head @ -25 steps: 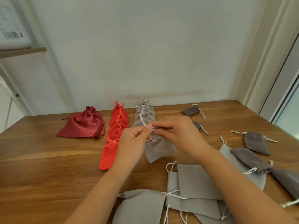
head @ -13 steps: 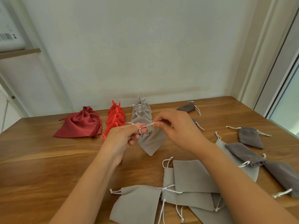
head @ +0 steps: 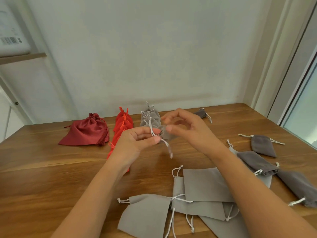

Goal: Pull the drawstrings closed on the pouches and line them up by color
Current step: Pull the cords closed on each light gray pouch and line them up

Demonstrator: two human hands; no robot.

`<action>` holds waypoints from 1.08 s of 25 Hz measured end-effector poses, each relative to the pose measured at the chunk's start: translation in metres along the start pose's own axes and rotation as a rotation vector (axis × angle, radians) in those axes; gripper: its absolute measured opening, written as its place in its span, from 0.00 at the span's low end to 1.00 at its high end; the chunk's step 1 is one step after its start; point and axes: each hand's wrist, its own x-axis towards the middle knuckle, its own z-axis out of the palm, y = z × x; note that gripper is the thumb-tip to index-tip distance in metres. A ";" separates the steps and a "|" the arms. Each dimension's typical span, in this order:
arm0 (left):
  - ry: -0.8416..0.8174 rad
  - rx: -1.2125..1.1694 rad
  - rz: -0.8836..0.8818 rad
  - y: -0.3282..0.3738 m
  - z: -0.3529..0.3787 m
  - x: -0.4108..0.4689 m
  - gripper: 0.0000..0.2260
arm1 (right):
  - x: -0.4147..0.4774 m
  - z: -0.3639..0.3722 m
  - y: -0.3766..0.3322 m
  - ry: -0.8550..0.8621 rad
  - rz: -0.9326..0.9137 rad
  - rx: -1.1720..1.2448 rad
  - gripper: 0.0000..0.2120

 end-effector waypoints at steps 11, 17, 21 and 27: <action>0.063 0.292 0.262 -0.009 0.001 0.004 0.10 | -0.001 0.019 0.011 -0.101 0.063 -0.278 0.09; 0.132 0.503 0.304 -0.011 0.005 0.002 0.13 | -0.003 0.021 0.004 -0.069 0.040 -0.443 0.09; 0.188 0.640 0.357 -0.011 0.003 0.005 0.18 | -0.004 0.027 0.002 -0.068 -0.015 -0.476 0.07; 0.202 0.617 0.414 -0.013 0.005 0.005 0.13 | -0.004 0.029 0.001 0.005 -0.014 -0.411 0.06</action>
